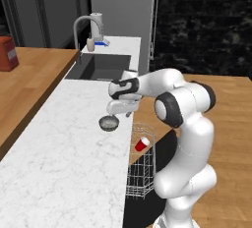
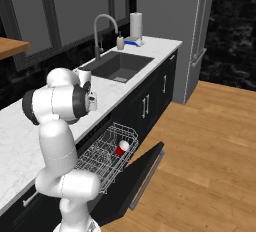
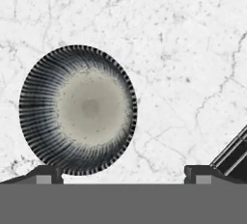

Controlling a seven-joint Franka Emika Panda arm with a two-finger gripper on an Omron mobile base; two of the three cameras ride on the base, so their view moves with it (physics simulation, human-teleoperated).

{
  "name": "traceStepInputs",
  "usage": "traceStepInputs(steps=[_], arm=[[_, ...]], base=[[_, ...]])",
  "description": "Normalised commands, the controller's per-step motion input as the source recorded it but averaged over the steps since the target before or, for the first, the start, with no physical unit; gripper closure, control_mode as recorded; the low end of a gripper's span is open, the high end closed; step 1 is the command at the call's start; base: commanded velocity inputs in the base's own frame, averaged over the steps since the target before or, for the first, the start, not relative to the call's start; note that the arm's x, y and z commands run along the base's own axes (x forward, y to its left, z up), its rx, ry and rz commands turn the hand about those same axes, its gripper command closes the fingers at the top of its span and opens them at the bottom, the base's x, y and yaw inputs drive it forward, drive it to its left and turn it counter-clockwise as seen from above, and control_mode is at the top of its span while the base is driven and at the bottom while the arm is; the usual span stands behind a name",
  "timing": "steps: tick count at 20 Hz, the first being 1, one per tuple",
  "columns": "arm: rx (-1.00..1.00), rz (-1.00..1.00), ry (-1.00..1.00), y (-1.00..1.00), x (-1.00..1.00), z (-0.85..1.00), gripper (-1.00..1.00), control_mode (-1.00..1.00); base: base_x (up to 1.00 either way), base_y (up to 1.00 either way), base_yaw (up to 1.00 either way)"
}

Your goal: Pick up the cup and bowl from the counter, place them in the dishwasher, and close the dishwasher door.

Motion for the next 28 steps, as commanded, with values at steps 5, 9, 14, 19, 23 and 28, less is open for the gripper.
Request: traceStepInputs(steps=[5, 9, 14, 19, 23, 28], arm=[[0.00, 0.00, 0.05, 0.48, 0.18, -0.07, -1.00, -1.00], [0.00, 0.00, 0.04, 0.05, 0.11, -0.18, -1.00, -1.00], [0.00, 0.00, 0.01, -0.35, 0.00, -0.23, -1.00, -1.00], [0.00, 0.00, 0.01, -0.04, 0.00, -0.26, -1.00, -1.00], [0.00, 0.00, 0.00, 0.10, 0.04, -0.27, -1.00, -1.00], [0.00, 0.00, 0.00, 0.06, 0.00, -0.24, 1.00, -1.00]], base=[[0.00, 0.00, 0.00], [0.00, 0.00, 0.00], [0.00, 0.00, 0.00], [0.00, 0.00, 0.00], [0.00, 0.00, 0.00], [0.00, 0.00, 0.00]])
